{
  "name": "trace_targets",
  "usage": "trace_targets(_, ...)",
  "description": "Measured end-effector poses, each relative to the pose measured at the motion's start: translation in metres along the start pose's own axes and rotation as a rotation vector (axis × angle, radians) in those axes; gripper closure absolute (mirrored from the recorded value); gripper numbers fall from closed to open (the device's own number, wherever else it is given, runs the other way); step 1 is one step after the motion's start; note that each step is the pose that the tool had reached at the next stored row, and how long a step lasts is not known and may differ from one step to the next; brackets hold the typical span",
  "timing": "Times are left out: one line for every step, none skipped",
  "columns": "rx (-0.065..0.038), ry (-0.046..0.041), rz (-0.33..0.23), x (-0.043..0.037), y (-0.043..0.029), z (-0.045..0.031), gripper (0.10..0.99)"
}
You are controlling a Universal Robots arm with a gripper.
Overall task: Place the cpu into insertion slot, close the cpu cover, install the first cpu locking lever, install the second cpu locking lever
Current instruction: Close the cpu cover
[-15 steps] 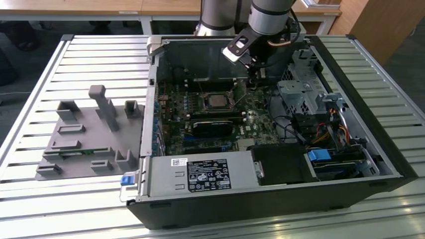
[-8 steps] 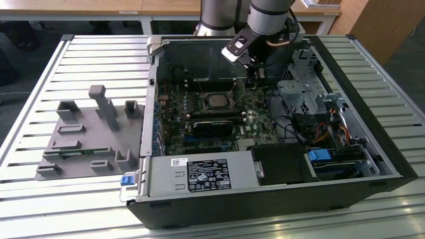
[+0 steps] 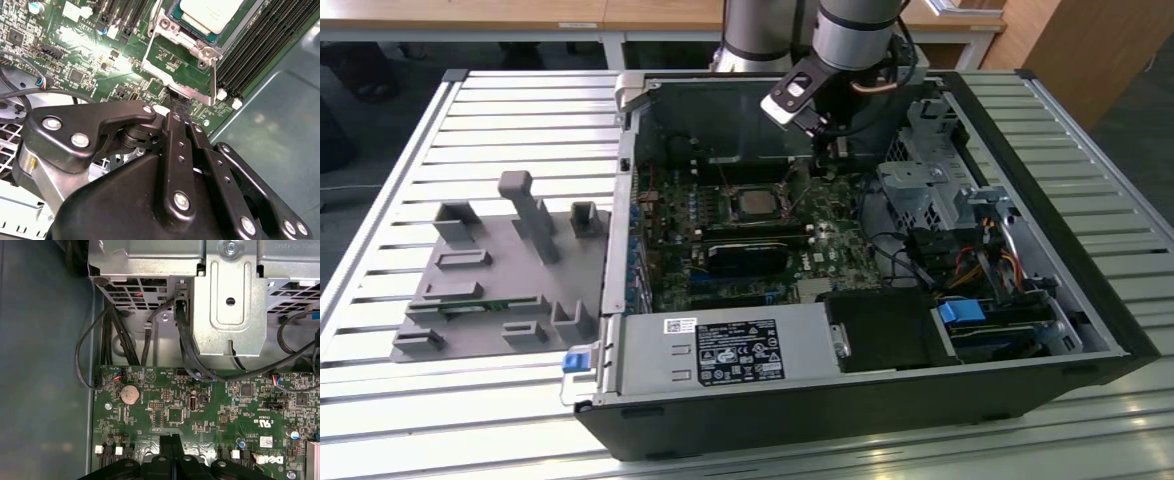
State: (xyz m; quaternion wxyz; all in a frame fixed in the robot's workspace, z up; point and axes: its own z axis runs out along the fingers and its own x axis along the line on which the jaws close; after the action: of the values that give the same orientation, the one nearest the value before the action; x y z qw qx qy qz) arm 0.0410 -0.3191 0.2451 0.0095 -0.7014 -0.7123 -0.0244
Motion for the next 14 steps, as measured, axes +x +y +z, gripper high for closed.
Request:
trace_targets(0.0, 0.0, 0.0, 0.0, -0.001, 0.0, 0.98)
trace_targets(0.0, 0.0, 0.0, 0.0, -0.0019, 0.0, 0.98)
trace_targets(0.0, 0.0, 0.0, 0.0, -0.0028, 0.0, 0.98)
trace_targets(0.0, 0.0001, 0.0, 0.0001, -0.0037, 0.0, 0.98)
trace_targets(0.0, 0.0001, 0.0, 0.0001, -0.0047, -0.0001, 0.98)
trace_targets(0.0, 0.0, 0.0, 0.0001, -0.0056, -0.0001, 0.98)
trace_targets(0.0, 0.0, 0.0, 0.0001, -0.0064, -0.0001, 0.98)
trace_targets(0.0, 0.0, 0.0, 0.0001, -0.0071, -0.0001, 0.98)
trace_targets(0.0, 0.0, 0.0, 0.0001, -0.0077, -0.0002, 0.98)
trace_targets(0.0, 0.0, 0.0, 0.0001, -0.0084, -0.0002, 0.98)
trace_targets(0.0, 0.0001, 0.0, 0.0001, -0.009, -0.0002, 0.98)
trace_targets(0.0, 0.0001, 0.0, 0.0001, -0.0095, -0.0002, 0.98)
trace_targets(0.0, 0.0001, 0.0, 0.0001, -0.0099, -0.0002, 0.98)
trace_targets(0.0, 0.0, 0.0, 0.0002, -0.0104, -0.0002, 0.98)
